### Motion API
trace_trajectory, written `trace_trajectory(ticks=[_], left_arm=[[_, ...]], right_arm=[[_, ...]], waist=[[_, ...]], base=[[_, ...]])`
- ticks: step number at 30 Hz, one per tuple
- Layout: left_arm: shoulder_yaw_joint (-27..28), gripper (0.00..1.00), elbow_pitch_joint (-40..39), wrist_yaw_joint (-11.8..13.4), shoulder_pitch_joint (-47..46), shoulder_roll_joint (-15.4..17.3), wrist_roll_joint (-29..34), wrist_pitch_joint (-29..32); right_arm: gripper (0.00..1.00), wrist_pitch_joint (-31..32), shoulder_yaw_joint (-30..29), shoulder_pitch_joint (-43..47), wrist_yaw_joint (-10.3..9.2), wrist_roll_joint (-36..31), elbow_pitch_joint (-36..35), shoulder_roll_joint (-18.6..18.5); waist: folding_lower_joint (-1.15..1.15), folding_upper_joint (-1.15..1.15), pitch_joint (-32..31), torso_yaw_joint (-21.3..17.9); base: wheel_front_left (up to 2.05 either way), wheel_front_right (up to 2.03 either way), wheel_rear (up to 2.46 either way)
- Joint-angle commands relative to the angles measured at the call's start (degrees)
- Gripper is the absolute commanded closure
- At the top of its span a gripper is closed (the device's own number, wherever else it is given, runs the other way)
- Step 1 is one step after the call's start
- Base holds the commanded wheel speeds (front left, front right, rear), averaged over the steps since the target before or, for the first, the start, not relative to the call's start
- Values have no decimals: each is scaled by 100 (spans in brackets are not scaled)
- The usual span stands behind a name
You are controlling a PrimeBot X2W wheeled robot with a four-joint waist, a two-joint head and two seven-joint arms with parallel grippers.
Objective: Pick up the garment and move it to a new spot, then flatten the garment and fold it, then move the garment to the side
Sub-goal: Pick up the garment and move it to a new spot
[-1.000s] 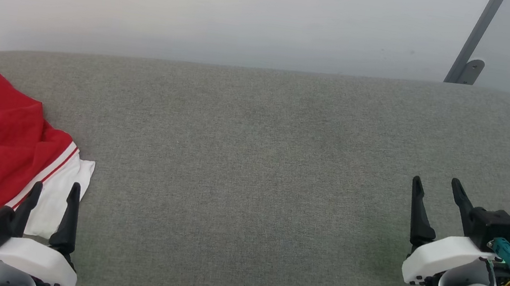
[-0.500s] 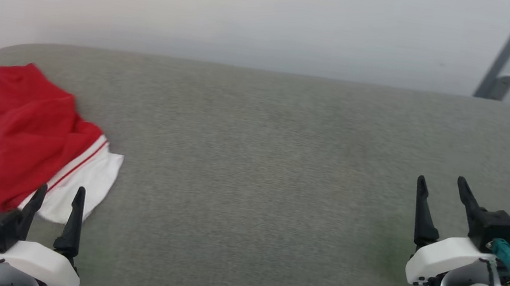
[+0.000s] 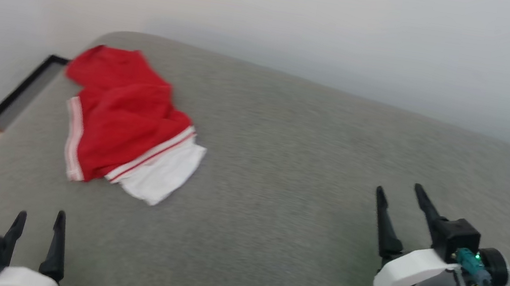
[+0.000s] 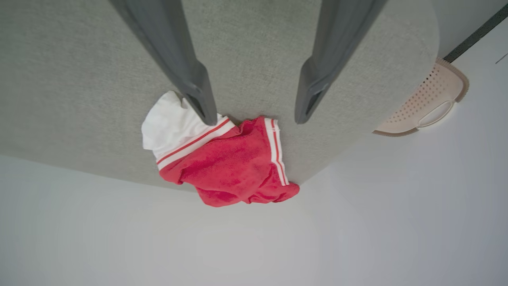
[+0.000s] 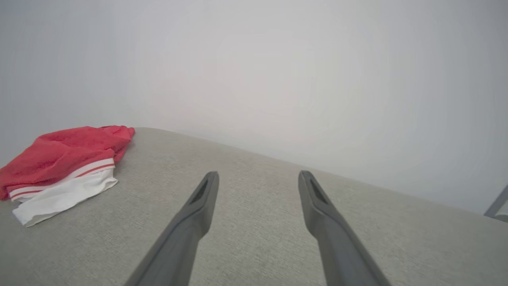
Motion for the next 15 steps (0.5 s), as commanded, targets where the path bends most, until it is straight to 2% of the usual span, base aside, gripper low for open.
trace_trajectory(ticks=[1,9,15], left_arm=[[80,0,-45,8,88,-55,50,-32],[432,0,-345,7,507,-233,114,-32],[754,0,-648,5,668,-406,83,-32]], right_arm=[[0,-29,74,63,-3,45,-13,15],[0,-29,579,53,-3,322,60,11],[0,-28,1029,-204,-3,456,242,6]], waist=[[0,0,-83,400],[0,0,-186,1061],[0,0,-55,1186]], base=[[0,0,0],[0,0,0],[0,0,0]])
